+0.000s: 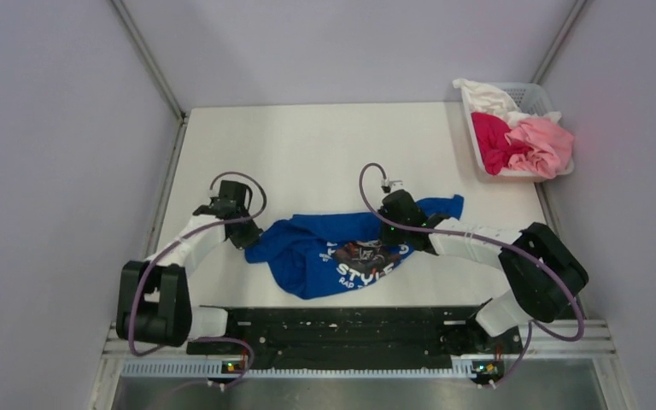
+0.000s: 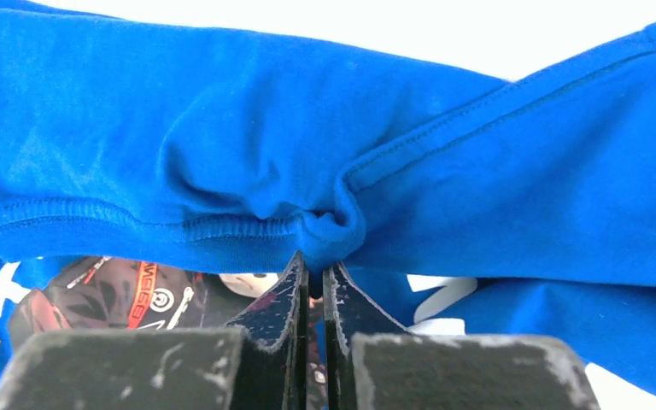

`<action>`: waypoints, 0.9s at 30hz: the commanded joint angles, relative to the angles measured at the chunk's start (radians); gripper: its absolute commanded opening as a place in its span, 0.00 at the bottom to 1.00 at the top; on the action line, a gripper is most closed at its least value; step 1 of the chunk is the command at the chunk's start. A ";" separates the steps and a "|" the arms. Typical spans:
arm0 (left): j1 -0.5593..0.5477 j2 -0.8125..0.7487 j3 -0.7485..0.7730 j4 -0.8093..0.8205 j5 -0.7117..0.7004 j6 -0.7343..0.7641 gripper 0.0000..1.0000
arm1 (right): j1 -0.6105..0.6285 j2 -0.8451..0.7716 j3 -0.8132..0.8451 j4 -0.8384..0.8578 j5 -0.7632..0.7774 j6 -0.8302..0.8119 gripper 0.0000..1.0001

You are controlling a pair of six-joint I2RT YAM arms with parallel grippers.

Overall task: Fold and stack the t-shirts
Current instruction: Flatten out the tshirt

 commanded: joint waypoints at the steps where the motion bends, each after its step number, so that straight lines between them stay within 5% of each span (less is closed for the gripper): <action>1: -0.017 -0.158 -0.006 0.041 -0.003 0.010 0.00 | 0.021 -0.037 0.035 0.054 0.106 0.058 0.00; 9: -0.061 -0.459 0.153 0.043 -0.056 0.022 0.00 | 0.031 -0.337 0.183 0.012 0.190 -0.066 0.00; 18: -0.068 -0.781 0.474 0.049 -0.069 0.074 0.00 | 0.030 -0.622 0.508 -0.079 -0.152 -0.147 0.00; 27: -0.064 -0.861 0.809 0.114 0.093 0.114 0.00 | 0.032 -0.519 1.084 -0.212 -0.495 -0.139 0.00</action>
